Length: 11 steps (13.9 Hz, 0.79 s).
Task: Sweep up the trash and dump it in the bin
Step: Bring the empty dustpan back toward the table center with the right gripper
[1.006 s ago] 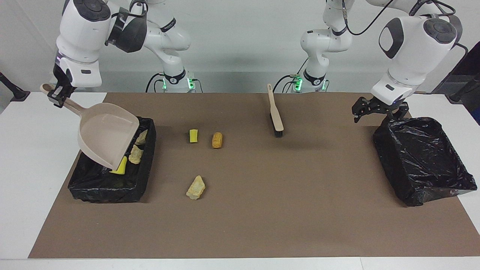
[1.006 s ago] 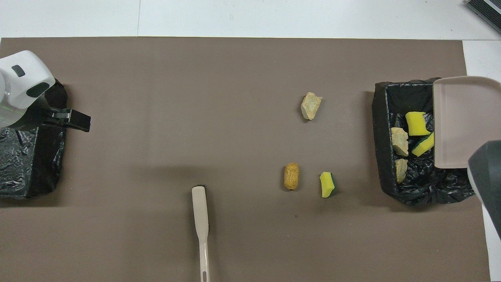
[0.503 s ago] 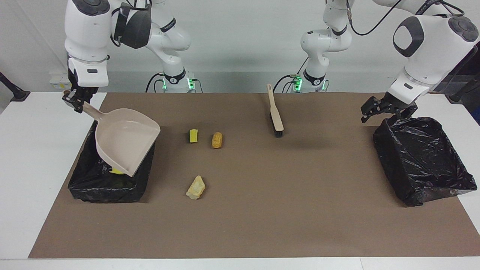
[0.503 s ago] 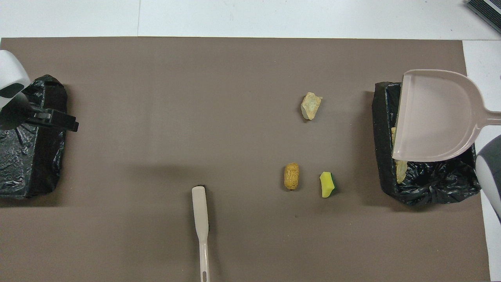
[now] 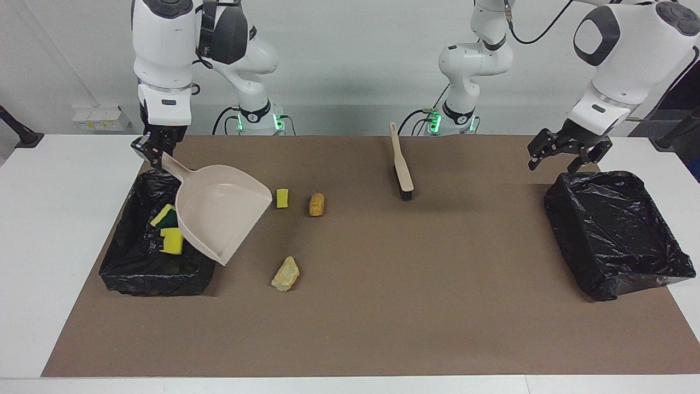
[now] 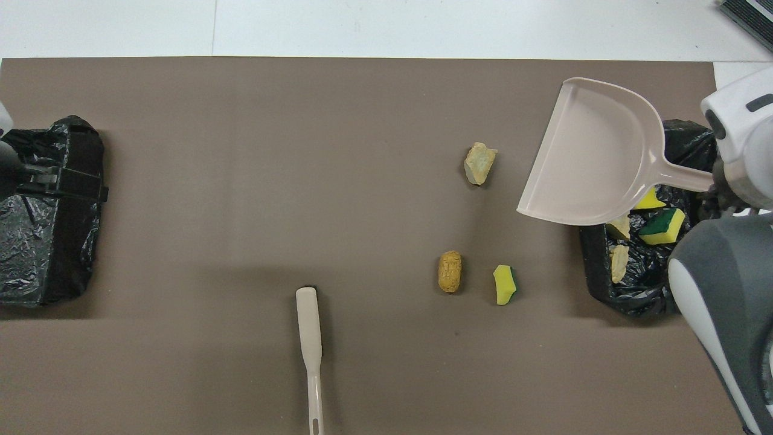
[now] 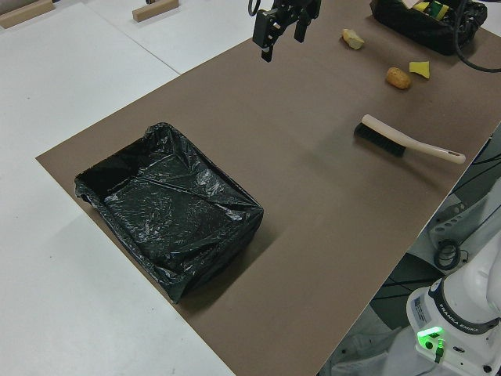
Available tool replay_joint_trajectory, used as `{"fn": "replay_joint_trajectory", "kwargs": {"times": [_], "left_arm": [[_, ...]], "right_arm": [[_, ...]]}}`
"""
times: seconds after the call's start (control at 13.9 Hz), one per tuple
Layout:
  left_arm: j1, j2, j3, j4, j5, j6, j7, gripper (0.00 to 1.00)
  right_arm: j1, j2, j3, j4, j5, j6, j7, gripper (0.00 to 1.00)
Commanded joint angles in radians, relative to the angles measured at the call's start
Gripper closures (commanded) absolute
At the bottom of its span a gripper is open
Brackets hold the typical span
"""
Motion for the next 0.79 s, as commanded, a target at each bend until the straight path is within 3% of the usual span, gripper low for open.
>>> {"fn": "replay_joint_trajectory", "kwargs": {"times": [0.0,0.14,0.43,0.72], "left_arm": [[-0.004,-0.032,-0.005,-0.035,0.039,-0.005,-0.002,0.0],[-0.007,-0.038,-0.005,-0.045,0.049,-0.008,0.01,0.0],[-0.01,-0.059,-0.007,-0.08,0.073,0.002,0.012,0.0],[-0.001,-0.058,-0.005,-0.063,0.072,0.007,0.004,0.0]], "right_arm": [[0.001,0.009,0.057,0.038,0.06,-0.024,0.164,1.0],[0.056,0.02,0.072,0.047,0.084,-0.022,0.297,1.0],[0.185,0.124,0.072,0.094,0.141,-0.019,0.631,1.0],[0.364,0.306,0.072,0.244,0.155,-0.007,1.067,1.0]]}}
